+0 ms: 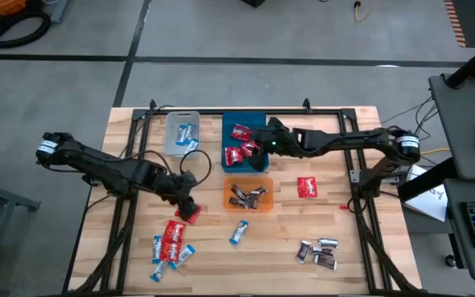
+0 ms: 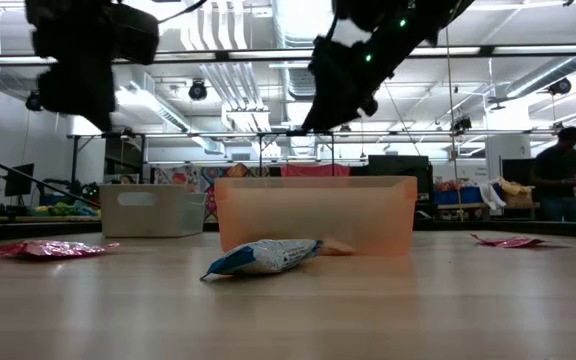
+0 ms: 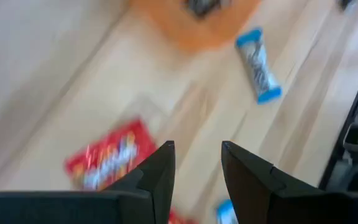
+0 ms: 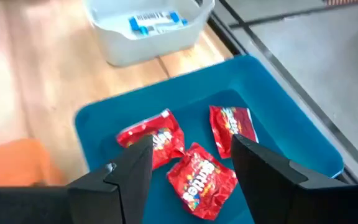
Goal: Sort candy
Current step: Put the red candy into the blue bin
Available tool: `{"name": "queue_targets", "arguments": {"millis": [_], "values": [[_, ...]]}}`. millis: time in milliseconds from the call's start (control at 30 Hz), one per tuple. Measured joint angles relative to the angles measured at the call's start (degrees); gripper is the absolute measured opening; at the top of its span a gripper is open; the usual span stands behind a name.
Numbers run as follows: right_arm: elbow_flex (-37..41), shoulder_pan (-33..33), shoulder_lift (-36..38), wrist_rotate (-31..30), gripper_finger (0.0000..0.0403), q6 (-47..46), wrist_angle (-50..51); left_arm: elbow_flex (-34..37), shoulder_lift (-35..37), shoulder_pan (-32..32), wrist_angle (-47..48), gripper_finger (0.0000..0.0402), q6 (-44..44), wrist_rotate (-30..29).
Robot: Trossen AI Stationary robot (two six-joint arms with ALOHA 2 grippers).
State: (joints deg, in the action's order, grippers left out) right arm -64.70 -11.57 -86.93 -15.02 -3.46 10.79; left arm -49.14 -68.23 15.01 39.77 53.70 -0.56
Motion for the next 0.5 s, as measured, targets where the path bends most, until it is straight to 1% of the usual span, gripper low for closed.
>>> {"name": "queue_targets", "arguments": {"millis": [67, 133, 233, 367, 433, 500], "values": [[0.41, 0.56, 1.78, 0.00, 0.0207, 0.38, 0.02, -1.61, 0.00, 1.48, 3.85, 0.0113, 3.86, 0.09], [1.00, 1.13, 3.49, 0.00, 0.0208, 0.43, -0.01, -2.70, 0.00, 3.52, 5.46, 0.0111, 9.52, 0.46], [2.00, 1.86, 6.04, 0.02, 0.0208, 0.52, 0.00, -3.15, -0.14, 7.68, 5.05, 0.0111, 19.03, 1.08], [3.13, 2.58, 8.64, 0.23, 0.0208, 0.67, 0.02, -3.57, -2.98, 13.25, 5.06, 0.0111, 30.98, -0.20], [3.32, 2.75, 9.28, 0.25, 0.0208, 1.14, 0.05, -3.74, -5.50, 15.27, 4.72, 0.0111, 34.07, -0.18], [3.38, 3.08, 9.47, 0.24, 0.0208, 1.41, 0.07, -3.77, -8.27, 16.58, 4.46, 0.0111, 34.99, 0.84]]}}
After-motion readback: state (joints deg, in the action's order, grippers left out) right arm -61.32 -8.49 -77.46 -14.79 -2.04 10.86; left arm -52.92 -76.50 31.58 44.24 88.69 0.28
